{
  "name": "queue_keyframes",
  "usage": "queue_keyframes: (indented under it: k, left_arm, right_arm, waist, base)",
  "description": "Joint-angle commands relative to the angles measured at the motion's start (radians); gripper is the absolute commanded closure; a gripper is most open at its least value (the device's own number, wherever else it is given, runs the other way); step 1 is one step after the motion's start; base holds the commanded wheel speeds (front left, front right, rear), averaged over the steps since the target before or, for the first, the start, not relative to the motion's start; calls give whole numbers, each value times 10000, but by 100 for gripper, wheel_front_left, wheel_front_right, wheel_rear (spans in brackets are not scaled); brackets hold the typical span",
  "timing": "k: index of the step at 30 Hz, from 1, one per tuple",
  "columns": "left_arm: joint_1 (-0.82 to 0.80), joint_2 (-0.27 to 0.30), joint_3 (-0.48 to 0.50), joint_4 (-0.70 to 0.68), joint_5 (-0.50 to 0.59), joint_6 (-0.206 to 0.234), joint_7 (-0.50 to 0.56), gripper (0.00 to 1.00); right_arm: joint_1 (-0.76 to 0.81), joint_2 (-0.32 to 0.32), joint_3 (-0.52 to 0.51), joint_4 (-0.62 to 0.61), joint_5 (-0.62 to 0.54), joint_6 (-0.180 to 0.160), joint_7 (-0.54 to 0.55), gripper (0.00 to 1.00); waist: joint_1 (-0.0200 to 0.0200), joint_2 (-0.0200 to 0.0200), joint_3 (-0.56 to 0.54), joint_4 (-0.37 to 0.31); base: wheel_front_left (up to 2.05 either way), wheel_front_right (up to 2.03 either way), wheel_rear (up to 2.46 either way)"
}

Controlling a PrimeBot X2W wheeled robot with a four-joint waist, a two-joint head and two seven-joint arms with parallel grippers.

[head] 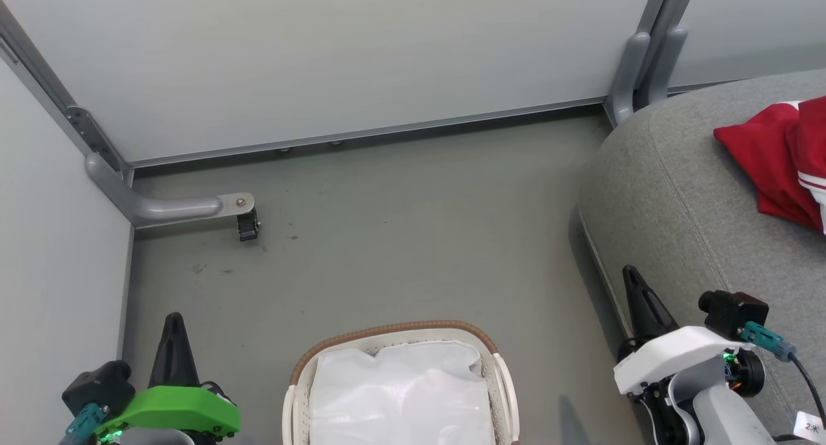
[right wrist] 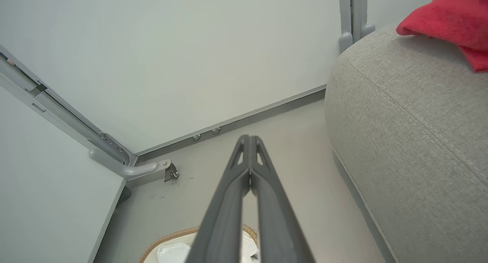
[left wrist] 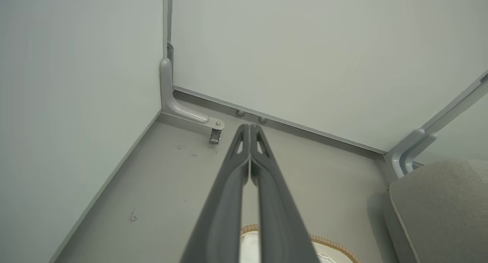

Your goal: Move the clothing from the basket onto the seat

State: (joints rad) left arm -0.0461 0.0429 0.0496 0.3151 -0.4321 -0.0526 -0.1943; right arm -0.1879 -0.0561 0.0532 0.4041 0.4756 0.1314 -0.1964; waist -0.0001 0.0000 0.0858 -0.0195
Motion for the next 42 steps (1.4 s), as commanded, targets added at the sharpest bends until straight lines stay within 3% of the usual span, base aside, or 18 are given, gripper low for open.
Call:
queue_keyframes:
  k: [1,42]
  left_arm:
    - [-162,41,52,-202,-410,-57,86,100]
    - [-442,73,346,-482,-6024,-429,1556,100]
  right_arm:
    - [-16,-38,-90,-220,430,-2,97,100]
    - [401,3,-880,-930,5815,-5,1581,100]
  waist:
    - [1,0,-11,3]
    - [1,0,-310,73]
  base:
    - [0,0,0]
    - [0,0,0]
